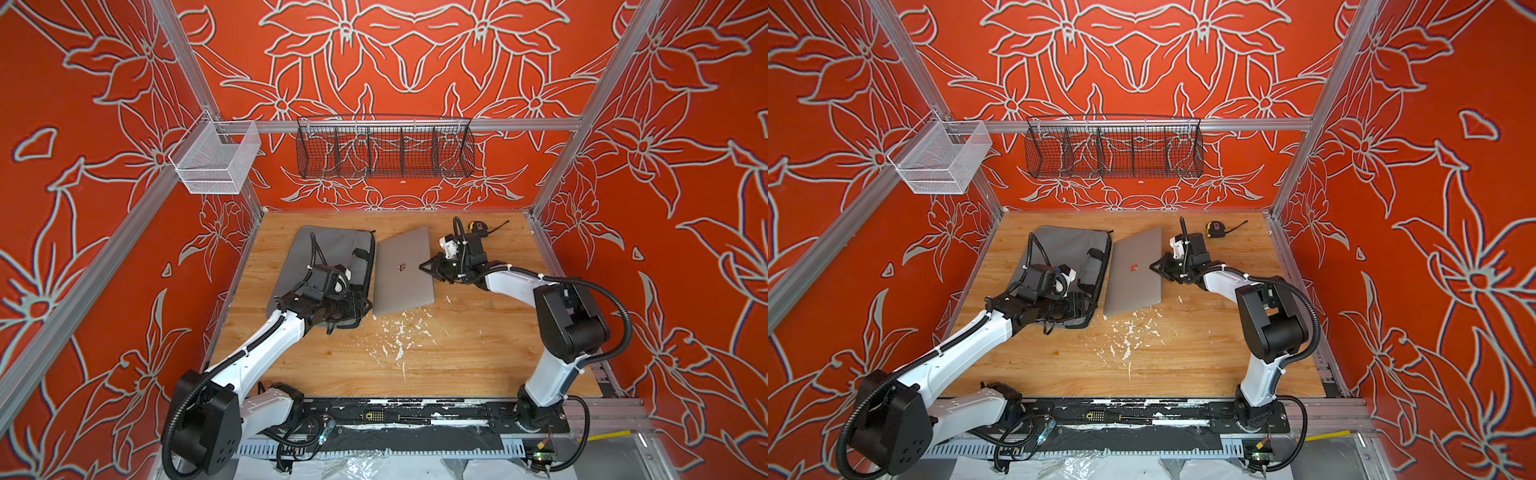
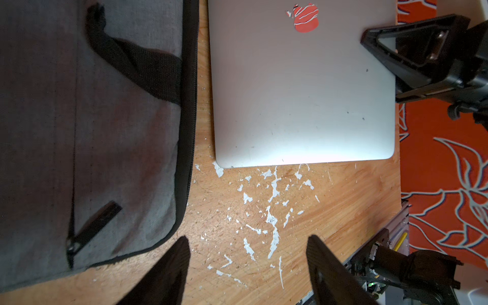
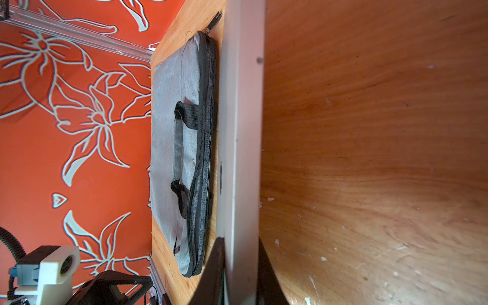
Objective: Open the zippered laptop bag and take out the laptop
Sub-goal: Place the laptop at the center of the board.
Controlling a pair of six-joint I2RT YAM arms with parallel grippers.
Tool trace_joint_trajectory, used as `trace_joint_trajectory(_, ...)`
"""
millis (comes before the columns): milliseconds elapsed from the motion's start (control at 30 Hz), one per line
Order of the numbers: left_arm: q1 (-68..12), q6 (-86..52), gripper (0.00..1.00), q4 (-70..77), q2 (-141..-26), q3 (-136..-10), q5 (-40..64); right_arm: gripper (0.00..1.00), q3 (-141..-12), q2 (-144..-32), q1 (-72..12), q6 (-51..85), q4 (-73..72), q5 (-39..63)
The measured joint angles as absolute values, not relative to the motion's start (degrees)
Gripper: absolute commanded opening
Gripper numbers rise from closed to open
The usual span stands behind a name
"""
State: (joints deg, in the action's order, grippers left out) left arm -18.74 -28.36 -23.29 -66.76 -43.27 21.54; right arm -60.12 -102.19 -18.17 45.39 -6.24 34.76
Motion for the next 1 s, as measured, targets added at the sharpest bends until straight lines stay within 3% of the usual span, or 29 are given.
trace_joint_trajectory(1000,-18.4,-25.5,0.71,-24.5,-66.8,-44.9,20.0,0.24,-57.6,-104.7,-16.8,43.5,-9.3,33.9)
